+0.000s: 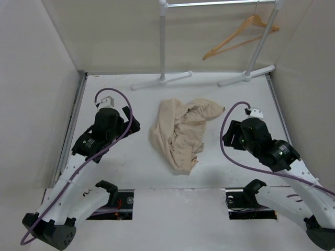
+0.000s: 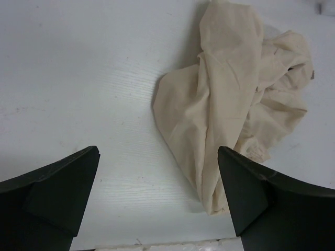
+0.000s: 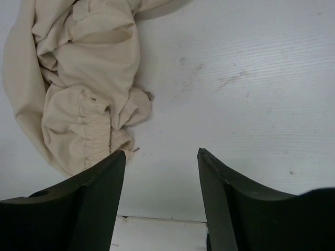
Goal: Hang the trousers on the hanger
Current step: Flatten out the trousers at the center of the board.
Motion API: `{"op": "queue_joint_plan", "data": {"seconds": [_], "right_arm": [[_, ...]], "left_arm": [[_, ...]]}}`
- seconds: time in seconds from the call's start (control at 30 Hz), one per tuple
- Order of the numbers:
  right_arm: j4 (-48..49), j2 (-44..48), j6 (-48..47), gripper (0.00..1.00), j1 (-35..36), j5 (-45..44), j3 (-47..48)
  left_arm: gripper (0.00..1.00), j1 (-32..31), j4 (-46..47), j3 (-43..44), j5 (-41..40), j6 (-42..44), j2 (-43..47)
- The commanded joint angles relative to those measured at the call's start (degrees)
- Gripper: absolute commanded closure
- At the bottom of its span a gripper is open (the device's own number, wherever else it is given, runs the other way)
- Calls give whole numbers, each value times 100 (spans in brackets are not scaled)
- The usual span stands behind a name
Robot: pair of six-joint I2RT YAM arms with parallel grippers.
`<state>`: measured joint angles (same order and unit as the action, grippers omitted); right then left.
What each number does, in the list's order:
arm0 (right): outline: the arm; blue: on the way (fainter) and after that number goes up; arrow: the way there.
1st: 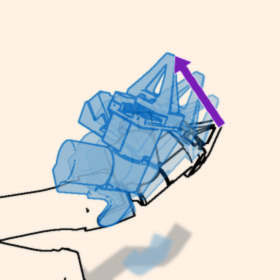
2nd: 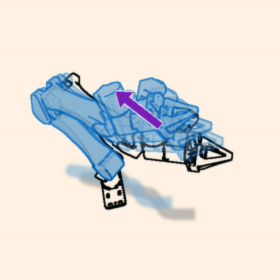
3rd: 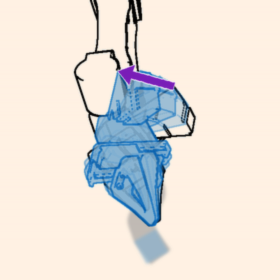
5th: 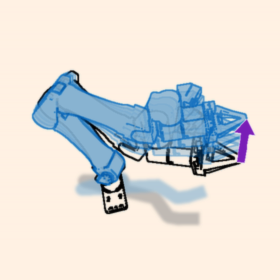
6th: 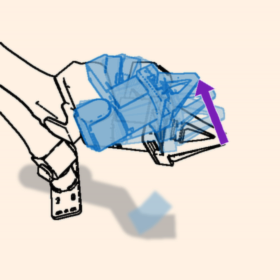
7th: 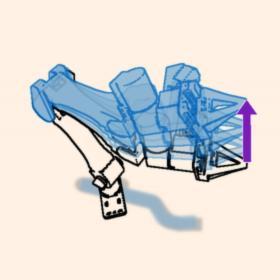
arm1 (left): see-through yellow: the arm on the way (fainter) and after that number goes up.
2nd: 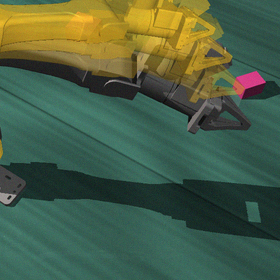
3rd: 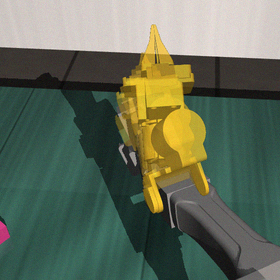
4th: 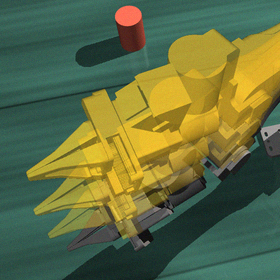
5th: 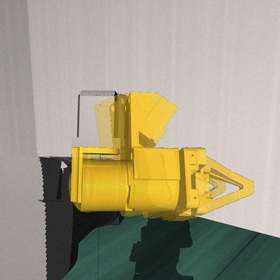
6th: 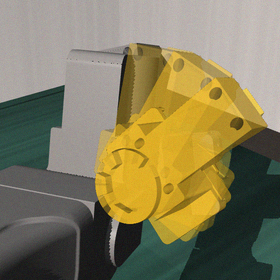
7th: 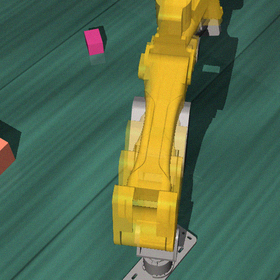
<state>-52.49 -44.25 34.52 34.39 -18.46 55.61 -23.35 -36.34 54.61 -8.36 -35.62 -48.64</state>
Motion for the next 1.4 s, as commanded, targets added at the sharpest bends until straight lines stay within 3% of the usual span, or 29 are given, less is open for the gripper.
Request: {"op": "queue_joint_plan", "data": {"seconds": [0.0, 0.07, 0.13, 0.2, 0.3, 0.37, 0.4, 0.47, 0.53, 0.63, 0.7, 0.73, 0.83, 0.9, 1.07, 1.23, 1.3, 1.37], "right_arm": [[984, 320, 396, 39, 159, 167, -366], [1179, 390, 520, 50, 169, 185, -481], [1241, 408, 599, 74, 177, 246, -499], [1163, 434, 643, 87, 177, 211, -464], [1083, 575, 818, 94, 177, 193, -560], [1092, 716, 968, 94, 134, 255, -779], [1092, 759, 1047, 94, 107, 272, -893], [1074, 751, 1109, 94, 124, 342, -1008], [1074, 690, 1179, 94, 194, 404, -1105], [1153, 436, 1372, 92, 493, 588, -1263], [1310, 295, 1504, 86, 747, 650, -1386], [1625, 24, 1618, 67, 1097, 746, -1543], [2276, -372, 1654, 46, 1530, 826, -1738], [2733, -802, 1602, 41, 1601, 922, -1782], [3727, -1936, 1101, 41, 1505, 1099, -1484], [4115, -2931, 565, 41, 1118, 1125, -1001], [4115, -3203, 389, 42, 1022, 1029, -772], [4176, -3317, 345, 42, 995, 1020, -693]], "left_arm": [[0, 143, 187, 357, 36, 204, 65], [0, 91, 556, 279, 28, 300, 74], [0, -6, 838, 278, 45, 327, -31], [0, -129, 1109, 339, 10, 362, -136], [0, -375, 1916, 314, 106, 354, -294], [0, -516, 2638, 226, 674, 389, -575], [5, -499, 2936, 208, 1026, 371, -750], [35, -560, 3456, 260, 1555, 292, -1224], [86, -787, 3528, 575, 1409, 344, -1769], [82, -1131, 3283, 1042, 855, 879, -2508], [70, -1342, 3142, 1305, 521, 1222, -3052], [47, -1473, 2994, 1550, 206, 1476, -3629], [37, -1404, 2974, 1780, 133, 1487, -4213], [37, -1343, 2957, 2009, 142, 1513, -4582], [40, -1185, 2869, 2510, 1, 1505, -5207], [56, -1079, 2860, 2765, 27, 1505, -5656], [69, -1070, 2860, 2809, 1, 1496, -5726], [76, -1053, 2895, 2810, 10, 1505, -5727]]}}
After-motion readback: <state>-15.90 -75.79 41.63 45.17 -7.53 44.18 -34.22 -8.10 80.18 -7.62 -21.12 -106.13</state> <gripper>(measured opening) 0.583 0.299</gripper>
